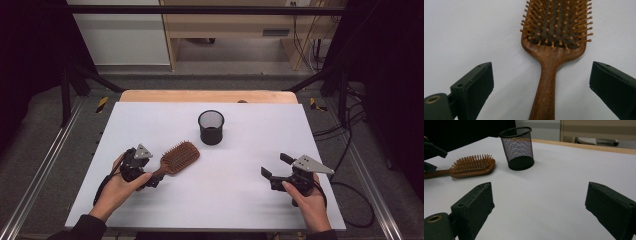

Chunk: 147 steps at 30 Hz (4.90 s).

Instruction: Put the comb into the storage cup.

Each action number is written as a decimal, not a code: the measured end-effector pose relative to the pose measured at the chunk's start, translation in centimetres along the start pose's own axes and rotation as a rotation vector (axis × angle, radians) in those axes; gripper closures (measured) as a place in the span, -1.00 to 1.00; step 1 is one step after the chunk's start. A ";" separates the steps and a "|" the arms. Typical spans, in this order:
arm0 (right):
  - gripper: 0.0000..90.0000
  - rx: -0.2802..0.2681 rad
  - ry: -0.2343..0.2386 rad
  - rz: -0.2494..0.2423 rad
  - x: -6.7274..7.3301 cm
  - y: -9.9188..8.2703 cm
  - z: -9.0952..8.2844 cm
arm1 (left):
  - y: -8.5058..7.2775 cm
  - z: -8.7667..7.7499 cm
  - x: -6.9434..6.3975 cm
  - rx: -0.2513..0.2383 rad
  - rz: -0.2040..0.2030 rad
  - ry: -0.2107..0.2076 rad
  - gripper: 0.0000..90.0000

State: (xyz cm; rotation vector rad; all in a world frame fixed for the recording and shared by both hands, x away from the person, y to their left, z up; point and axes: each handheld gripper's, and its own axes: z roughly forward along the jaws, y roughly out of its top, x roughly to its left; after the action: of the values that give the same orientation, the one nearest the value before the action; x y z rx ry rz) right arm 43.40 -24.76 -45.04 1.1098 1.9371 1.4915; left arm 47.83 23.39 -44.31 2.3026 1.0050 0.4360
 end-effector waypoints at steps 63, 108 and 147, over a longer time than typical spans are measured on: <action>-0.82 0.011 0.004 -0.005 0.1 -0.1 0.2 | 1.0 2.2 0.1 0.194 0.063 -0.087 0.32; -0.81 0.019 0.006 -0.002 0.1 -0.2 0.3 | 0.6 0.7 -0.6 0.070 0.026 -0.058 0.62; -0.85 -0.079 0.055 0.165 2.1 0.9 1.5 | 0.2 -1.0 -4.8 -0.389 -0.005 0.018 0.62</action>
State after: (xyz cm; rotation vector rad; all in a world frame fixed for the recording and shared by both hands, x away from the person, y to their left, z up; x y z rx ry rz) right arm 43.58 -22.15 -44.41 1.2309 1.8422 1.6869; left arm 44.20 20.08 -43.73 1.9507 0.8479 0.5944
